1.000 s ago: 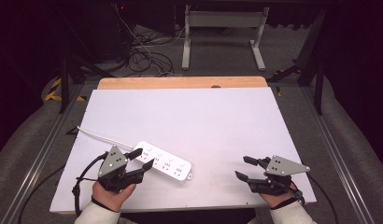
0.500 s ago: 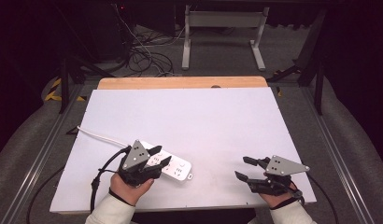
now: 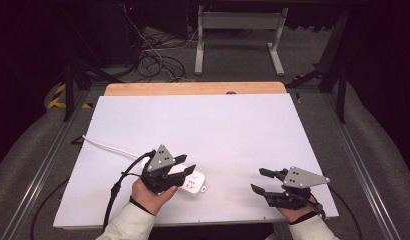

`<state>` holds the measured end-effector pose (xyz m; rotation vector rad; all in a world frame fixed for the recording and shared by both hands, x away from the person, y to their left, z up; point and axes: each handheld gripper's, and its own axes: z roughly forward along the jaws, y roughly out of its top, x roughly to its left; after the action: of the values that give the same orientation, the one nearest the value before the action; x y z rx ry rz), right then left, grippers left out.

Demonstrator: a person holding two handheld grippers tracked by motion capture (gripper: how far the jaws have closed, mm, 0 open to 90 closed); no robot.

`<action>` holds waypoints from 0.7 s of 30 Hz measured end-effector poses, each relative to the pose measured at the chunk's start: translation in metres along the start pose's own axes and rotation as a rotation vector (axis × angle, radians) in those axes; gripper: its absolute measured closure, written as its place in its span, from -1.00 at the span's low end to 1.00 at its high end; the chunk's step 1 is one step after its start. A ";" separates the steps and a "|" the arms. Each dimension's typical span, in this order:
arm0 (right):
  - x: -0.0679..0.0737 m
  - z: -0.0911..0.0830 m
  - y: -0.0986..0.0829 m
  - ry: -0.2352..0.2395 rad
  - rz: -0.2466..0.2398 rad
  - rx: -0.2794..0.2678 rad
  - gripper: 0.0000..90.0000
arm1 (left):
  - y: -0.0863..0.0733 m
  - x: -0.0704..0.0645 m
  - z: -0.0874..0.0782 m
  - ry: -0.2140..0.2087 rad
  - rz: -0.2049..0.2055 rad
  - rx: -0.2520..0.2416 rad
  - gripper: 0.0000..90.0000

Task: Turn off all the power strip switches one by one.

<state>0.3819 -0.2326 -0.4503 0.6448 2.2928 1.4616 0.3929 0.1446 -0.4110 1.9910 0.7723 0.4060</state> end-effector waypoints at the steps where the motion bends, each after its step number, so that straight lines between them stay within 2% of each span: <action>1: 0.000 0.000 0.000 0.000 0.000 0.000 -0.08 | 0.001 -0.001 0.000 0.001 -0.003 0.002 0.25; 5: 0.000 0.000 0.000 0.002 -0.001 -0.001 -0.08 | 0.001 -0.002 0.003 -0.002 0.015 0.018 0.37; 13: 0.000 0.001 0.001 0.010 -0.004 0.001 -0.07 | 0.001 -0.005 0.007 -0.030 0.042 0.046 0.99; 14: 0.000 0.001 0.000 0.011 -0.002 0.000 -0.07 | 0.002 -0.004 0.010 -0.040 0.031 0.072 0.99; 17: 0.000 0.001 0.001 0.010 -0.006 0.001 -0.07 | 0.003 -0.004 0.014 -0.049 0.017 0.091 0.99; 19: 0.001 0.001 0.001 0.011 -0.006 0.001 -0.07 | 0.003 -0.005 0.018 -0.061 -0.009 0.117 1.00; 21: 0.000 0.001 0.000 0.013 -0.003 0.001 -0.07 | 0.003 -0.004 0.021 -0.067 -0.010 0.130 1.00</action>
<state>0.3823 -0.2314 -0.4505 0.6340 2.3032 1.4675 0.4023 0.1275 -0.4192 2.1100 0.7829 0.2884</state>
